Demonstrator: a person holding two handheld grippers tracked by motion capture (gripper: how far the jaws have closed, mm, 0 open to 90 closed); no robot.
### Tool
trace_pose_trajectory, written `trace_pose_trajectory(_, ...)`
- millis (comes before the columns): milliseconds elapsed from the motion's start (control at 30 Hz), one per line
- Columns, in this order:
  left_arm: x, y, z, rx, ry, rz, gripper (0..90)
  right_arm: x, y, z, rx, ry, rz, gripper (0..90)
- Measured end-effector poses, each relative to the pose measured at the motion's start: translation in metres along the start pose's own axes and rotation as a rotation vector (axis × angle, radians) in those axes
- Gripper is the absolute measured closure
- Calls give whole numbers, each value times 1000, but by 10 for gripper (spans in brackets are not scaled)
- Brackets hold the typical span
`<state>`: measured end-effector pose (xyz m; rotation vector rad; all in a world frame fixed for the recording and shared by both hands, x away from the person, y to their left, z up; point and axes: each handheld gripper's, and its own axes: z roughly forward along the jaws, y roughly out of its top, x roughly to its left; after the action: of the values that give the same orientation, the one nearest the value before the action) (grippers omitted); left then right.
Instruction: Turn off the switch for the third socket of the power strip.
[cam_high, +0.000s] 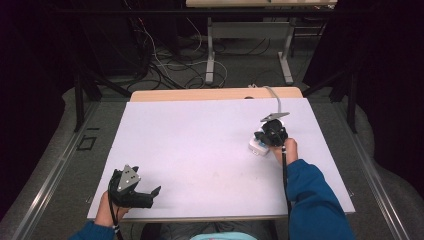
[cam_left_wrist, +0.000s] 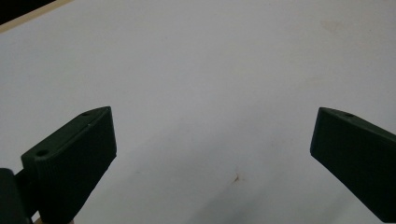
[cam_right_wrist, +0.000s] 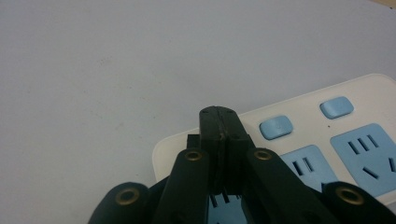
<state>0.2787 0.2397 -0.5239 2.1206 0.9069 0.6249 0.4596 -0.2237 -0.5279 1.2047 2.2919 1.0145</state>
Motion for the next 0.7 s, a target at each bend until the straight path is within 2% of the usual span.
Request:
trace_pose_trajectory(300, 0, 0, 0, 2, -1, -1, 5, 0, -2, 3, 14, 5, -8, 900)
trace_pose_trajectory(333, 0, 0, 0, 2, -1, 0, 5, -1, -2, 2, 13, 22, 10, 900)
trace_pose_trajectory(600, 0, 0, -1, 3, 0, 0, 5, -2, -4, 2, 6, 30, 32, 900)
trace_pose_trajectory(700, 0, 0, -1, 2, 1, 0, 5, -1, -4, 2, 7, 23, 18, 900)
